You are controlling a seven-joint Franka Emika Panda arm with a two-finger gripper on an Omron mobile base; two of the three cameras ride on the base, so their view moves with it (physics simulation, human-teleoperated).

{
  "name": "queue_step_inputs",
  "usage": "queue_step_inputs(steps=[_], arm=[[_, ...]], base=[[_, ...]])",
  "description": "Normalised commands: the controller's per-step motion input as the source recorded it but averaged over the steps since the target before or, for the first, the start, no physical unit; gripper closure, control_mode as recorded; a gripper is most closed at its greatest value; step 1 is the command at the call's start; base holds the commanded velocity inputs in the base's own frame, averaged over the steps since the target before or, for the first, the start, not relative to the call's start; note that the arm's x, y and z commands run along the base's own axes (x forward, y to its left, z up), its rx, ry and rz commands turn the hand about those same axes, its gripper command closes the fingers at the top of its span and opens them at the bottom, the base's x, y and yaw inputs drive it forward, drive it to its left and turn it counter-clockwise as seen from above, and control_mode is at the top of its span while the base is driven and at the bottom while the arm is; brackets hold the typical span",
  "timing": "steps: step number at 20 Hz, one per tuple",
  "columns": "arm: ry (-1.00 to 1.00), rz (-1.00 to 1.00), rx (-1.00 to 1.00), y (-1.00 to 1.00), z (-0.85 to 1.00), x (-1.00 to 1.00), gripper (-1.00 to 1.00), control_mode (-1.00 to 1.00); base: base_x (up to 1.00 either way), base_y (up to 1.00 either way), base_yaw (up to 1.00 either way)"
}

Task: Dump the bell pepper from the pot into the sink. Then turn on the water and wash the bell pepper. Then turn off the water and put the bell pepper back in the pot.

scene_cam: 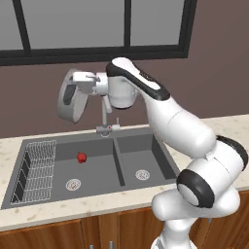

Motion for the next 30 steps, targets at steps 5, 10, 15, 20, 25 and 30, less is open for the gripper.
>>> queue_step_inputs(steps=[5, 10, 15, 20, 25, 30], arm=[[0.01, -0.07, -0.28, 0.02, 0.47, -0.95, 1.0, -1.0], [0.11, -0.09, -0.3, 0.0, 0.5, -0.73, 1.0, -1.0], [0.2, -0.17, -0.33, -0.13, 0.35, -0.36, 1.0, -1.0], [0.24, -0.28, -0.35, -0.53, 0.17, -0.01, 1.0, -1.0], [0.13, -0.26, -0.34, -0.86, -0.07, 0.0, 1.0, -1.0], [0.06, -0.2, -0.27, -1.0, -0.52, -0.01, 1.0, -1.0]], base=[[0.0, 0.0, 0.0], [0.0, 0.0, 0.0], [0.0, 0.0, 0.0], [0.0, 0.0, 0.0], [0.0, 0.0, 0.0], [0.0, 0.0, 0.0]])
